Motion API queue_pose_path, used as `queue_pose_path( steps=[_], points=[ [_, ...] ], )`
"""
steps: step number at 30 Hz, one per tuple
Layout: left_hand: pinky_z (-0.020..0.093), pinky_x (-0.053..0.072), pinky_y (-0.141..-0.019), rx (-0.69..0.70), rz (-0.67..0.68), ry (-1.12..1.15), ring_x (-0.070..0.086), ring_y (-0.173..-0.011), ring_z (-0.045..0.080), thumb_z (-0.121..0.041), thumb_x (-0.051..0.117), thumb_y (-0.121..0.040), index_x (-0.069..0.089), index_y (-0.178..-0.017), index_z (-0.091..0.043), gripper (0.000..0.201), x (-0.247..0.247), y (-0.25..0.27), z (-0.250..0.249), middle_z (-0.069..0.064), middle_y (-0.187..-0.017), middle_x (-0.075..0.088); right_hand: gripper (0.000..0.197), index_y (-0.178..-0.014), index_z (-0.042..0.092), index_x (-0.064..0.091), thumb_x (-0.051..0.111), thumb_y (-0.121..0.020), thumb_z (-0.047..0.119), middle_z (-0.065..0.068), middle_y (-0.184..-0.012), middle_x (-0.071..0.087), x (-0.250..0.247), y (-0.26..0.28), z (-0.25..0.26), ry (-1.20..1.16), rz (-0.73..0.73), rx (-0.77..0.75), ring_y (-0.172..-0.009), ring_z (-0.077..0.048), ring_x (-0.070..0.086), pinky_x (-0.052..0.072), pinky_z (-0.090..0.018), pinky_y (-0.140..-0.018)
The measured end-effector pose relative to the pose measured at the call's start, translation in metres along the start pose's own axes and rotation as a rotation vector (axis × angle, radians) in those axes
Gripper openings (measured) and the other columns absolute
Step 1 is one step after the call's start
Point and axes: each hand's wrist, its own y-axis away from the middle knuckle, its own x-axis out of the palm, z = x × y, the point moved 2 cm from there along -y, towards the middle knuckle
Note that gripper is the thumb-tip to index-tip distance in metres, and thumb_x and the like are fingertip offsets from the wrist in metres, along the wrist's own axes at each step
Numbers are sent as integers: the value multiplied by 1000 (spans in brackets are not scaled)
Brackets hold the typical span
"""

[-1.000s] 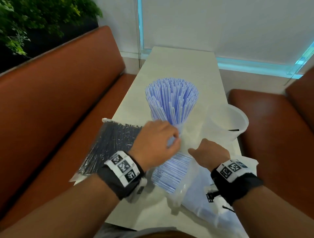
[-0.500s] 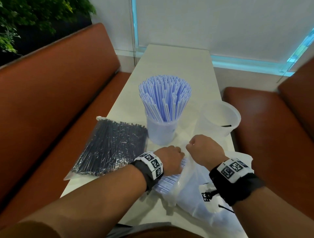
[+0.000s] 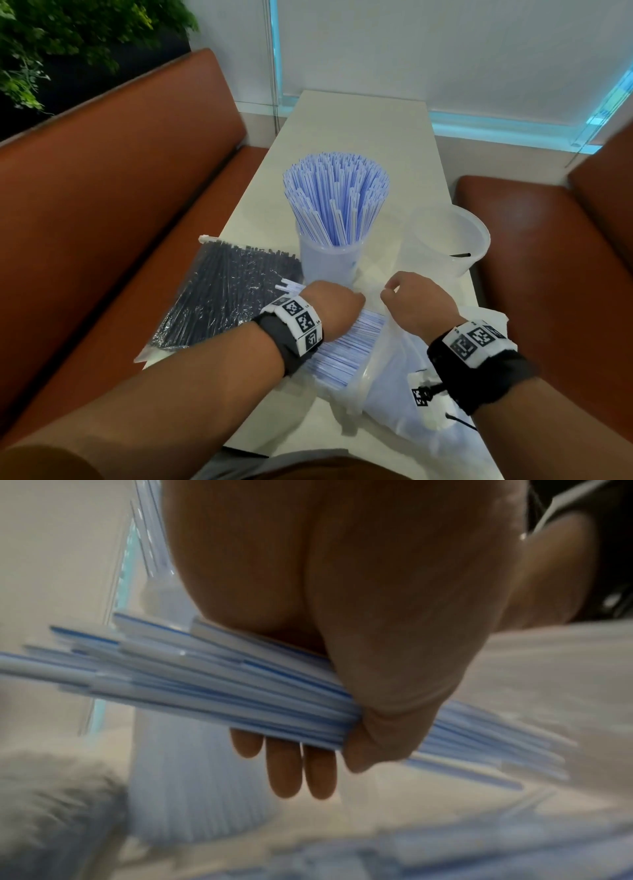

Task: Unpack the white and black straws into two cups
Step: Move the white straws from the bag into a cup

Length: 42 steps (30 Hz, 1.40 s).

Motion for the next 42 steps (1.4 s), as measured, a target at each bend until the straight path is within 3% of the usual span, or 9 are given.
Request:
queue_pose_path(
  steps=[10,14,17,20,26,32,34,38,42],
  points=[
    [36,51,-73,-181,-54,-25,65,-88,23,-21,50,-95,51,-109,-30,17,12,71,113,-4,-96,63,20,-108,29,61,48,-95,37,8,-101,60,18,-10,-14,-74,51,44,-91,-18,56,42,-32,-78],
    [36,48,-72,-241,-129,29,63,-86,23,-25,45,-98,49,-107,-30,11,18,86,132,-4,-97,62,44,-106,20,63,42,-97,58,2,-102,66,13,-11,-6,-221,-77,-6,-90,-19,56,40,-34,-79],
    [39,52,-72,-214,-221,81,63,-87,24,-27,47,-98,52,-108,-28,11,15,84,123,-3,-96,61,63,-99,22,68,34,-88,73,3,-95,71,1,-3,11,-809,-215,-78,-92,-15,64,44,-36,-81],
    [36,49,-65,-136,-287,109,63,-86,25,-26,50,-96,53,-111,-24,16,8,69,95,-1,-99,62,61,-104,23,74,36,-93,70,-5,-102,76,7,2,29,-1129,37,-58,-103,-22,70,49,-39,-92],
    [33,45,-61,-110,-383,112,64,-81,26,-22,52,-93,53,-113,-18,20,-15,51,67,3,-97,63,39,-99,12,74,45,-104,37,-11,-99,77,-11,2,24,-1431,-121,-44,-99,-23,73,49,-37,-89],
    [33,45,-62,-48,-445,228,63,-82,24,-28,56,-94,56,-118,-24,25,-36,38,25,-2,-96,64,48,-91,10,79,50,-100,47,-15,-99,77,-6,15,45,-1317,23,-79,-95,-26,73,53,-35,-84],
    [33,46,-65,-55,-490,400,63,-83,21,-27,56,-97,57,-111,-26,15,-47,46,32,-7,-90,60,54,-98,6,73,46,-101,53,-15,-100,76,-10,12,37,-1527,34,57,-100,-27,73,56,-36,-86],
    [26,55,-74,-22,-760,1232,68,-83,14,-34,70,-90,68,-98,-26,12,-87,70,37,-4,-89,72,64,-114,0,65,44,-100,59,-18,-108,75,-5,12,29,-1663,187,225,-101,-31,74,55,-43,-91],
    [33,55,-74,215,-1054,1737,65,-73,24,-13,70,-88,66,-87,-22,11,-123,76,33,8,-75,65,71,-126,-1,60,45,-98,62,-21,-120,70,2,18,38,-1796,311,271,-108,-35,71,54,-48,-95]
  ],
)
